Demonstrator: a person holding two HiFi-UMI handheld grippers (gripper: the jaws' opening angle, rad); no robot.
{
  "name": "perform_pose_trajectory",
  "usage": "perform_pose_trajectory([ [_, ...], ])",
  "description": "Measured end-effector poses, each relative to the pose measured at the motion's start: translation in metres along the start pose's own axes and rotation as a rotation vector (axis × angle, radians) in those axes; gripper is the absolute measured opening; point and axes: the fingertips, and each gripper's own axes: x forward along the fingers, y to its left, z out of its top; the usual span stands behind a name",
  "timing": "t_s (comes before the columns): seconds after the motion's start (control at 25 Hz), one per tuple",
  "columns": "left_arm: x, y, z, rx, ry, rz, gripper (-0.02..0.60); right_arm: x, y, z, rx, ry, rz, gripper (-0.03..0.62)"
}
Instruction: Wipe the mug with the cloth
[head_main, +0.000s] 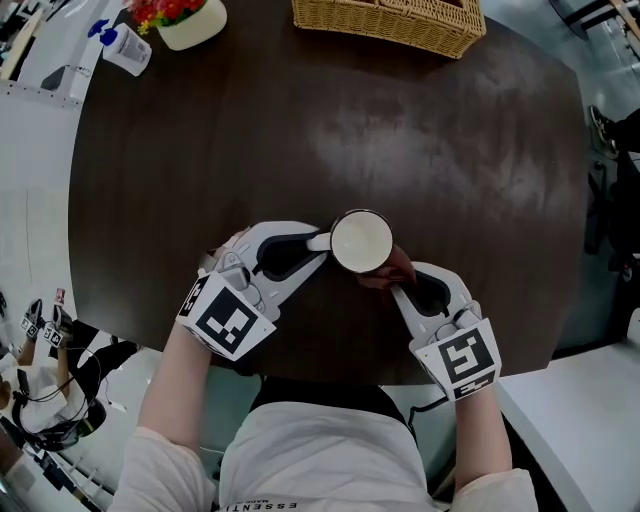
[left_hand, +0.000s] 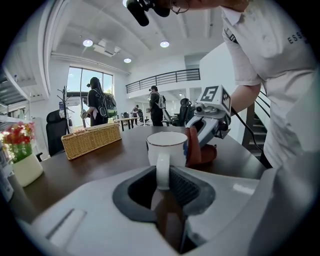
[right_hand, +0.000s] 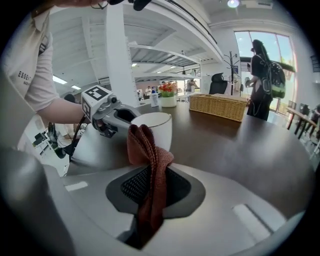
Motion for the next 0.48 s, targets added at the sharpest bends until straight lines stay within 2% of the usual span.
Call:
perform_pose_trajectory([
  [0.28, 0.001, 0.0, -0.004, 0.002, 0.016, 0.001, 0.078, -0.001, -0.06, 0.008, 0.01, 0.036, -0.178, 0.083],
  [0.4, 0.001, 0.0, -0.004, -0.008, 0.032, 0.008, 0.078, 0.005, -0.072, 0.02, 0.059, 0.022, -0.204, 0.083],
  [0.48, 0.001, 0.0, -0.004, -0.018, 0.038, 0.015, 0.078, 0.012, -0.068, 0.028, 0.057, 0.011, -0.188, 0.083],
])
